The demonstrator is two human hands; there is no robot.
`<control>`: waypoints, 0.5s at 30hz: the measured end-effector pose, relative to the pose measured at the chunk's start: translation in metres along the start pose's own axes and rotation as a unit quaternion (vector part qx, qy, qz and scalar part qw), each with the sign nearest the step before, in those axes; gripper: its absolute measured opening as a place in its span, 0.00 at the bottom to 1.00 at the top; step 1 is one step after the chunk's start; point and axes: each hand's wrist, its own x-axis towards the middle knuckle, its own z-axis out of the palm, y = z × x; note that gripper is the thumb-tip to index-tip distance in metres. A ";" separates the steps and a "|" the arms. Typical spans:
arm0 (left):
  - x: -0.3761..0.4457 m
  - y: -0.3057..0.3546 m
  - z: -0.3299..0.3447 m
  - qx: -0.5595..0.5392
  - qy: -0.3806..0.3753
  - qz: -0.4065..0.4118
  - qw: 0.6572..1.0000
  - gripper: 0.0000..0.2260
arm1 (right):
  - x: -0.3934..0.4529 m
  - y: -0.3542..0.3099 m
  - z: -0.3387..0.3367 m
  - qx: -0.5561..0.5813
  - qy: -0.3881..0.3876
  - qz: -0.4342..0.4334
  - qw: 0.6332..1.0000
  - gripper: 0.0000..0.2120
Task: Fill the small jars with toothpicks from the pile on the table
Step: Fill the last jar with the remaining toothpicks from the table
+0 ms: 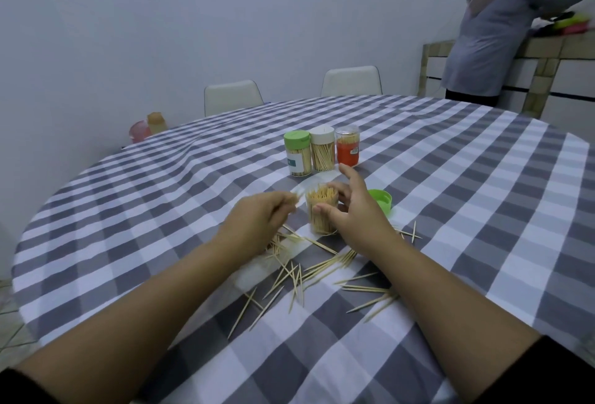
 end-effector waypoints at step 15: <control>0.048 0.037 0.004 -0.435 0.081 -0.143 0.885 0.09 | -0.007 -0.008 0.007 -0.005 -0.027 -0.023 0.999 0.38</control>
